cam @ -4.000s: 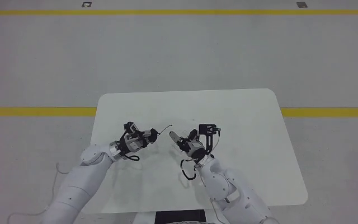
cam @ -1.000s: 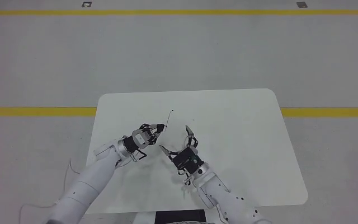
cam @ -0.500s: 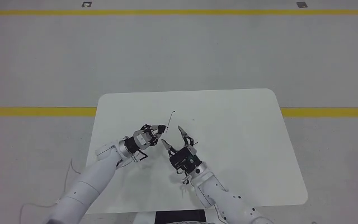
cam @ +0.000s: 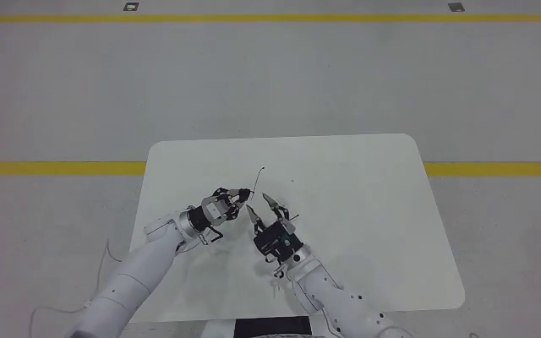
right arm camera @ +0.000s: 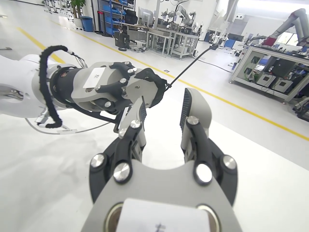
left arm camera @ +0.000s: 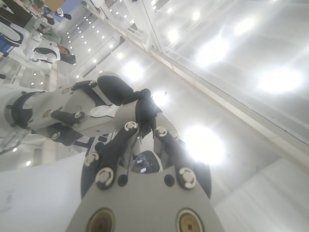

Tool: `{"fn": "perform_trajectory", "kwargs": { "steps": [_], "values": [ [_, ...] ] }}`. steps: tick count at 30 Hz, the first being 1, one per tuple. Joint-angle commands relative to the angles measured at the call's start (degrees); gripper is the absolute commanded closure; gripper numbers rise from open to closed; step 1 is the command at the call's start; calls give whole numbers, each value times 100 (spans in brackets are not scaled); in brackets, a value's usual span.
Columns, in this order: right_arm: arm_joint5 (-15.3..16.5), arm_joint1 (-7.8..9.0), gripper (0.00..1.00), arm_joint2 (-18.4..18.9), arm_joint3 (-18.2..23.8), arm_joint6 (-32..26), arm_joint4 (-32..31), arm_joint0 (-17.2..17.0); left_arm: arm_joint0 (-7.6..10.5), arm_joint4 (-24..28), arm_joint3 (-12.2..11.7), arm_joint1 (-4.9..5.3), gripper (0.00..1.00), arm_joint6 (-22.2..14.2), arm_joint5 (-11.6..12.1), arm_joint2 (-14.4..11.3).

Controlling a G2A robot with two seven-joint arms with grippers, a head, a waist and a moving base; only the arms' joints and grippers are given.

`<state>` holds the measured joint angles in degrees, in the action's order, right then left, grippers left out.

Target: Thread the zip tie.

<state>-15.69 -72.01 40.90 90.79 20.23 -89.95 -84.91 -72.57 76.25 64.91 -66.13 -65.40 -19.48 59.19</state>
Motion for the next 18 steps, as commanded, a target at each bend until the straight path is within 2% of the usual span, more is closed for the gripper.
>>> {"fn": "perform_trajectory", "kwargs": {
  "steps": [1, 18],
  "values": [
    [-2, -9, 73, -8, -4, -7, 0, 16, 0, 0, 0, 0, 100, 0, 0, 0],
    [-39, -85, 77, -84, -84, -107, 0, 121, 0, 0, 0, 0, 100, 0, 0, 0]
  ]
}}
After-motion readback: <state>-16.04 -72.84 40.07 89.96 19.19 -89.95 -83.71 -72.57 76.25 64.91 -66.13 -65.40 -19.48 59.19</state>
